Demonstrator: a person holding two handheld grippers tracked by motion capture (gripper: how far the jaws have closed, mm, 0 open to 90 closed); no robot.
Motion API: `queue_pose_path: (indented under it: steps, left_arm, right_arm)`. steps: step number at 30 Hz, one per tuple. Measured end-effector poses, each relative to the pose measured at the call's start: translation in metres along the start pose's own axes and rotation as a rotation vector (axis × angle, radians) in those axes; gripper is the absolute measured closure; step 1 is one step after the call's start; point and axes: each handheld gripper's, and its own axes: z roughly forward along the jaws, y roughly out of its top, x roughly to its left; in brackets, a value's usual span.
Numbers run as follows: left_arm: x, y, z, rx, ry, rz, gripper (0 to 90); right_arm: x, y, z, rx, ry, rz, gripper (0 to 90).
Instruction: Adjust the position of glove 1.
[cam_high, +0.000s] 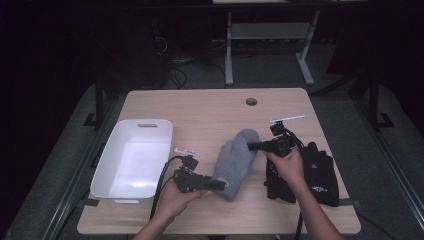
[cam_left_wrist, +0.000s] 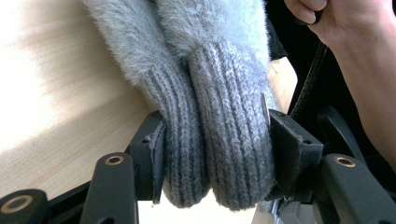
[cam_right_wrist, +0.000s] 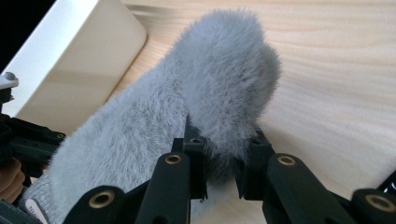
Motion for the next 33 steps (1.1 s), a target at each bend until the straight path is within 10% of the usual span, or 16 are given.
queue_pose_path:
  steps: [33]
  left_arm:
    - [-0.014,0.011,-0.037,-0.059,0.029,0.039,43.9]
  right_arm:
    - [0.032,0.033,-0.01,-0.025,0.05,-0.03,76.5]
